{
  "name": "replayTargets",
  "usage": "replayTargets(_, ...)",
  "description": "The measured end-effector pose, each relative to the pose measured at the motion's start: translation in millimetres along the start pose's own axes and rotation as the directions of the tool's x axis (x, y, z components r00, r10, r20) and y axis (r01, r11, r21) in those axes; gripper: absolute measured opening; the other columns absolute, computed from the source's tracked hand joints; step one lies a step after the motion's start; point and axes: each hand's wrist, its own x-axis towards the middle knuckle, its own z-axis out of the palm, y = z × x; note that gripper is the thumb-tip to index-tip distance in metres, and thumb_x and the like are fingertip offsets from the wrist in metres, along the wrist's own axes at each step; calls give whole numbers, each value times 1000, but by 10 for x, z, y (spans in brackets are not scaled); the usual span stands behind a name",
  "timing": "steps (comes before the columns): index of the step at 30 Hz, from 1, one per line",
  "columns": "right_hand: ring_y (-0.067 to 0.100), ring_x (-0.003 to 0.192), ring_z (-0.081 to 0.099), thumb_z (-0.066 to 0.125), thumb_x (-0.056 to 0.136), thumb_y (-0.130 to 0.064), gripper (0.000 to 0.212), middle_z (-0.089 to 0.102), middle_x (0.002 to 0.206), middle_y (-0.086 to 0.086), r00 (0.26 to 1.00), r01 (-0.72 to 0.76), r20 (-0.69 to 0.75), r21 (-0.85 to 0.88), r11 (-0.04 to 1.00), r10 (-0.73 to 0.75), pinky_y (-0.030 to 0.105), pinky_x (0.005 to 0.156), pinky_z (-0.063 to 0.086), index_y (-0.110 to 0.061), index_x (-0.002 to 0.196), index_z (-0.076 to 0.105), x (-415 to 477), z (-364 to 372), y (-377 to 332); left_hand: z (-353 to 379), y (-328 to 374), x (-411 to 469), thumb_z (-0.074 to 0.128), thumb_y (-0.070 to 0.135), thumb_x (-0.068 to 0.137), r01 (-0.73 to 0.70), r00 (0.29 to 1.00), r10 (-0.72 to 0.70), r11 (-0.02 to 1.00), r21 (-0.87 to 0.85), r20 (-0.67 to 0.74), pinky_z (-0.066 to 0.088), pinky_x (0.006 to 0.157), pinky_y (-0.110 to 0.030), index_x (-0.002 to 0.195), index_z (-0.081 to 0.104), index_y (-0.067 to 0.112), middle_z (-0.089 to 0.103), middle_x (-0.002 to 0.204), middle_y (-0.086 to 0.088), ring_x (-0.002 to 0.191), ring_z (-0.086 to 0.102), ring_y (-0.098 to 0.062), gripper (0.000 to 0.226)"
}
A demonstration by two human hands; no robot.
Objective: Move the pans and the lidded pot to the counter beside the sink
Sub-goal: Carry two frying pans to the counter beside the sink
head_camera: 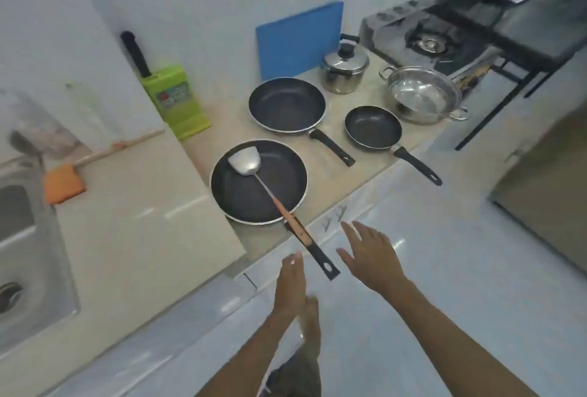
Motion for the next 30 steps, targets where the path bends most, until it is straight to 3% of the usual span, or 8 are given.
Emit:
replayTargets(3,32,140,48,43,101,-57,68,45,158,11,998,-14,61,33,999,12,46,114,40,-20,157,34,573,-8,215,150,225,329,34,43,108,147,989,-145,973,-179,27,46,74,-33,129,56,-1,63,117,-18,89,61,-23,54)
replayTargets(6,36,139,48,45,101,-55,67,43,159,13,996,10,92,77,997,-17,50,113,40,-20,157,33,1184,-63,422,306,381,517,38,45,106,274,961,-273,905,-326,49,55,66,-36,117,61,-1,71,100,-17,81,69,-29,53)
replayTargets(9,42,137,47,53,101,-48,66,42,157,20,999,-28,38,141,990,23,54,109,43,-15,155,37,1705,-108,588,510,469,603,32,47,107,236,963,-270,855,-462,-8,58,49,-28,109,65,5,74,74,-12,58,71,-23,53)
replayTargets(13,48,139,41,63,98,-34,71,36,158,30,998,-53,-13,248,967,58,55,110,41,-3,155,34,2326,-71,766,662,567,759,25,51,106,171,965,-259,742,-649,-42,43,36,-20,94,61,0,51,47,-7,34,47,-15,64)
replayTargets(19,46,107,63,52,100,-39,60,65,125,24,975,-174,207,508,844,76,52,88,52,-12,150,36,3129,-5,860,917,680,870,29,52,106,71,947,-294,575,-815,-126,43,31,-21,67,48,6,44,37,-5,25,44,-15,64)
replayTargets(22,42,87,68,54,100,-39,36,73,98,18,970,-177,243,620,765,28,46,73,57,-15,127,52,3409,-10,908,942,714,885,31,50,105,37,899,-342,681,-731,-273,43,37,-25,66,54,6,48,44,-4,31,48,-15,64)
replayTargets(27,26,51,68,56,104,-26,13,75,85,14,878,-384,470,809,445,-95,36,52,59,-14,103,50,3686,116,888,993,557,965,31,54,105,65,804,-297,905,-420,-516,41,49,-28,66,59,10,51,57,-13,43,46,-20,65)
replayTargets(30,19,35,53,56,103,-27,14,72,75,11,867,-349,467,817,459,-172,25,37,47,-19,98,46,3726,181,879,1064,489,924,30,59,103,88,766,-276,939,-331,-581,48,53,-31,65,60,9,58,60,-15,46,54,-20,70)
